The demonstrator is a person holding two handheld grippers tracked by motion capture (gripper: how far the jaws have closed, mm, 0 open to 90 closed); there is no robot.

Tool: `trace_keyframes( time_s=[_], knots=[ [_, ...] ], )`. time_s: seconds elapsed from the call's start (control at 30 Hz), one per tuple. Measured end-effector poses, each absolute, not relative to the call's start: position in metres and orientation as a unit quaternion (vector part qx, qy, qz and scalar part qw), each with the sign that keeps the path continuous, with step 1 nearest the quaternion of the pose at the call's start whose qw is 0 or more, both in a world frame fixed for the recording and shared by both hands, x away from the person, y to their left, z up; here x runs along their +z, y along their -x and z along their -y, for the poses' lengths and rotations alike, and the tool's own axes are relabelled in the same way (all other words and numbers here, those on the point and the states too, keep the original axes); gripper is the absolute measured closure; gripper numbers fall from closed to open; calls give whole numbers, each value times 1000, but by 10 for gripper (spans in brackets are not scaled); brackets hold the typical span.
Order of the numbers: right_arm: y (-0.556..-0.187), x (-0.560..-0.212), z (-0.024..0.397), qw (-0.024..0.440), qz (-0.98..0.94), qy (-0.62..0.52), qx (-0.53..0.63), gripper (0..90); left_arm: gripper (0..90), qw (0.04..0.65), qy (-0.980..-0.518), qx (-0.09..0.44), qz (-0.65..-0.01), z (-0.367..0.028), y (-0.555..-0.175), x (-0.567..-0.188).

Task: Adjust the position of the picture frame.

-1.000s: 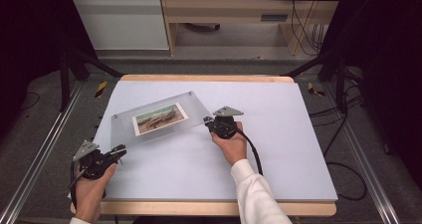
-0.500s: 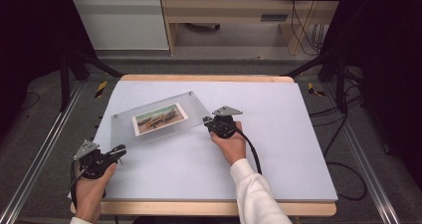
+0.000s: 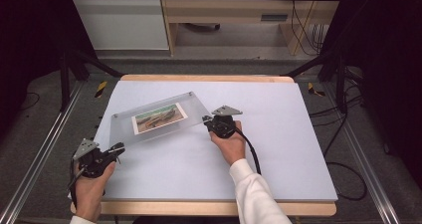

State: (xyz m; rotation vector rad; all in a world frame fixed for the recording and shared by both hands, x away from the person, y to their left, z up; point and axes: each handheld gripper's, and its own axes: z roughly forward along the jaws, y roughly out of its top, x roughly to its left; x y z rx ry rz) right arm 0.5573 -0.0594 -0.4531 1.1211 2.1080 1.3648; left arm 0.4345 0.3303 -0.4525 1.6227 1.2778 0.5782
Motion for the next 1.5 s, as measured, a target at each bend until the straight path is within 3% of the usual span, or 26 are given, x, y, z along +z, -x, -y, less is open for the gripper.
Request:
trace_keyframes(
  time_s=[0.57,1.5],
  knots=[
    [-543,-433,66,200,-746,-387,504,845,832,502,-652,250,-510,-331,-426,-438],
    [-526,-420,94,218,-735,-398,504,843,825,516,-669,245,-476,-307,-426,-424]
  ],
)
